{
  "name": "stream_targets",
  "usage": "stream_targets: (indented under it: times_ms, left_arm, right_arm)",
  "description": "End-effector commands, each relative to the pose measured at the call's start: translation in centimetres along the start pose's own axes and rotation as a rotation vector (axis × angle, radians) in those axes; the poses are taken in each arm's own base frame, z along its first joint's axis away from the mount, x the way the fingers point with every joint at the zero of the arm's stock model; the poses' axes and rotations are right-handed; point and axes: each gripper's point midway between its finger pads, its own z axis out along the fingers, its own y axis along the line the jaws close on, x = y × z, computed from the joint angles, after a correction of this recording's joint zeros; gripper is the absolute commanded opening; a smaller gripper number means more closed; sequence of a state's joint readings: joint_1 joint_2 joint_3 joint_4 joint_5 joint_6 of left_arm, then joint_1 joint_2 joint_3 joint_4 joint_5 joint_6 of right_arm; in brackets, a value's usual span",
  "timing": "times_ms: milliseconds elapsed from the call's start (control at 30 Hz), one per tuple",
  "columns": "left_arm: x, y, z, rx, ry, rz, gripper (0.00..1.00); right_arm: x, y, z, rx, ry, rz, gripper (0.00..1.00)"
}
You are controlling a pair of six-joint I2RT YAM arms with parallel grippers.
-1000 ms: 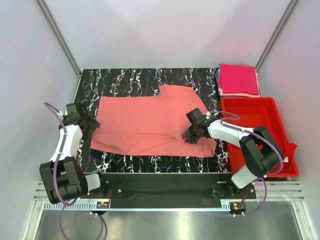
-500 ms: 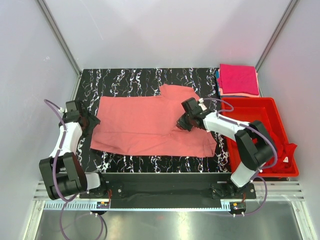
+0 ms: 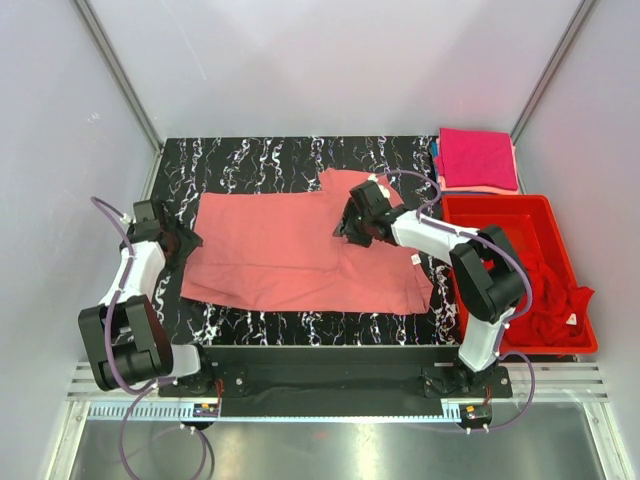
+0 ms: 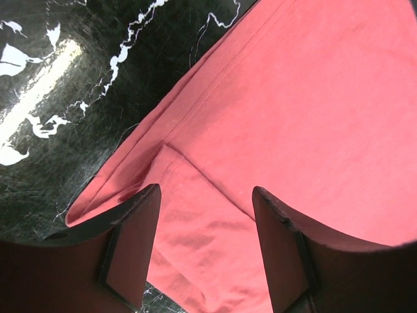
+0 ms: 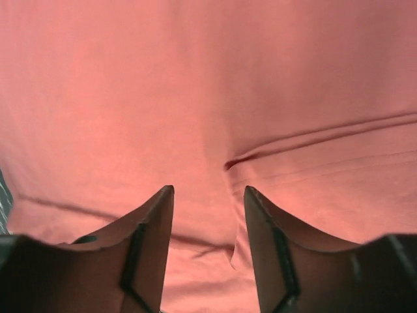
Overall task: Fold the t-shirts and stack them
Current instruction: Fold the tshirt
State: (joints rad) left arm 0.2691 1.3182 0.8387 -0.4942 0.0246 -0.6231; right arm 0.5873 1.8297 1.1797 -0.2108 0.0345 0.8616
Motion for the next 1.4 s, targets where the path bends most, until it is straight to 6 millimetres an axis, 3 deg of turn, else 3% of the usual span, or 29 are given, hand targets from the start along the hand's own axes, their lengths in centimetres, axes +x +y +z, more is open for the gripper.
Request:
stream_targets:
  times_ms: [0, 67, 100, 133, 167, 333, 367, 400, 433, 467, 500, 567, 600, 767, 1000, 1167, 1267, 1367]
  left_arm:
    - [-1.1, -1.6, 0.0, 0.055, -0.012, 0.022, 0.64]
    - [-0.7, -0.1, -0.6, -0.016, -0.009, 0.025, 0.62]
    - [-1.0, 0.8, -1.4, -0.055, -0.043, 0.006, 0.62]
    - [-0.3, 2.6, -2.1, -0.145, -0.035, -0.018, 0.62]
    - [-1.1, 4.8, -2.7, -0.257, -0.096, -0.05, 0.62]
    - [1.0, 7.0, -3.6, -0.307, -0.064, -0.128, 0.58]
    - [1.4, 7.3, -3.6, -0.314, -0.058, -0.139, 0.57]
    - [2.2, 8.0, -3.4, -0.335, -0.05, -0.172, 0.56]
    - [2.4, 8.9, -3.4, -0.363, -0.054, -0.196, 0.55]
    - [2.5, 9.2, -3.4, -0.373, -0.057, -0.214, 0.54]
    - [3.0, 9.6, -3.2, -0.383, -0.054, -0.227, 0.54]
    - [2.9, 9.8, -3.0, -0.378, -0.072, -0.252, 0.52]
    - [3.3, 10.1, -2.8, -0.387, -0.067, -0.271, 0.51]
    - [4.2, 9.9, -1.0, -0.353, -0.027, -0.279, 0.5]
    - [4.4, 8.3, 0.8, -0.245, 0.047, -0.145, 0.56]
    - [2.0, 6.8, 0.3, -0.183, -0.009, -0.084, 0.54]
    - [0.2, 7.5, -0.6, -0.25, -0.054, -0.054, 0.54]
    - [-0.3, 8.3, -1.1, -0.308, -0.068, -0.038, 0.56]
  right_arm:
    - [-1.5, 7.0, -3.1, -0.19, -0.016, -0.195, 0.56]
    - [0.7, 7.7, -1.6, -0.201, 0.069, -0.251, 0.53]
    - [1.3, 9.5, -1.8, -0.266, 0.106, -0.26, 0.51]
    - [2.4, 10.3, -1.3, -0.288, 0.133, -0.273, 0.5]
    - [3.4, 10.7, -0.1, -0.306, 0.156, -0.276, 0.46]
    - [8.1, 17.1, 0.2, -0.582, 0.308, -0.405, 0.41]
    - [10.5, 17.2, 1.6, -0.614, 0.362, -0.485, 0.41]
    - [10.7, 19.6, 0.6, -0.702, 0.376, -0.544, 0.4]
    - [11.4, 20.0, 1.0, -0.717, 0.386, -0.59, 0.41]
    - [13.1, 19.0, 2.9, -0.705, 0.426, -0.648, 0.41]
    - [13.5, 20.8, 2.3, -0.774, 0.438, -0.677, 0.4]
    - [15.0, 20.4, 4.0, -0.802, 0.5, -0.673, 0.4]
    - [15.1, 21.7, 3.4, -0.857, 0.511, -0.679, 0.39]
    - [16.0, 23.5, 3.7, -0.961, 0.5, -0.714, 0.39]
    - [17.4, 22.9, 6.9, -0.919, 0.55, -0.693, 0.39]
    - [17.9, 21.8, 8.6, -0.87, 0.554, -0.698, 0.36]
    - [17.6, 21.4, 9.1, -0.835, 0.522, -0.726, 0.32]
    - [16.8, 20.4, 10.5, -0.748, 0.476, -0.729, 0.29]
